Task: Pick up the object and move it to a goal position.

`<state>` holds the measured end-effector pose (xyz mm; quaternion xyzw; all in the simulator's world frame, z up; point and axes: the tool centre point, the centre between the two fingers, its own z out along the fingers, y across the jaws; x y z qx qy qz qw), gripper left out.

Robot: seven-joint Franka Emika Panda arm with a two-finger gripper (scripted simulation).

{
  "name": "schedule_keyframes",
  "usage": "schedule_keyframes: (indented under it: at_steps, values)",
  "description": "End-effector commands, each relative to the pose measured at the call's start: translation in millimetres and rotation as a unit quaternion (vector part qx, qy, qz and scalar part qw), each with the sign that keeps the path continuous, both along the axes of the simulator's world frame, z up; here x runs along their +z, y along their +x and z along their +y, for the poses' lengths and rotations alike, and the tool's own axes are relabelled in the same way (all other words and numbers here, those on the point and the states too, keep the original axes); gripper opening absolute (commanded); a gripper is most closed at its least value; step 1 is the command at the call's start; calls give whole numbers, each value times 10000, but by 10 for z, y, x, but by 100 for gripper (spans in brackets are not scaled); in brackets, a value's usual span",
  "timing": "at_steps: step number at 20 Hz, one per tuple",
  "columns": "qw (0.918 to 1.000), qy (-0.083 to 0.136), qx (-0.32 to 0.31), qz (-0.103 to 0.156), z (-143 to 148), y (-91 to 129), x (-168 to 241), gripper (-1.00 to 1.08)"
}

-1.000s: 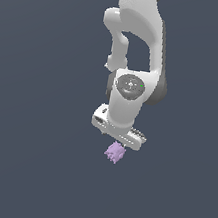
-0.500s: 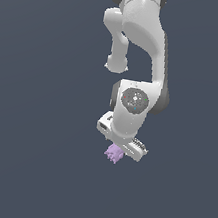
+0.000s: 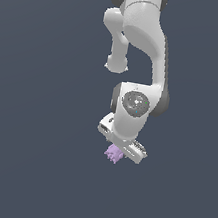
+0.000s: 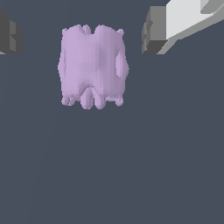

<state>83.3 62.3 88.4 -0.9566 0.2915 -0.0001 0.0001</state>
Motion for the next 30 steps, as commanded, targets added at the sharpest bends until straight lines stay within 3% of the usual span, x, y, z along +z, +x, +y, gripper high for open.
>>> schedule_keyframes:
  at_steps: [1, 9, 15, 16, 30]
  values:
    - [10000, -1, -3, 4, -1, -3, -53, 100]
    - [10000, -1, -21, 2, -3, -12, -447, 100]
    - [10000, -1, -21, 2, 1, 3, -490, 100]
    - [10000, -1, -21, 2, 1, 3, -490, -100]
    - [10000, 5, -13, -16, -50, 22, -411, -100]
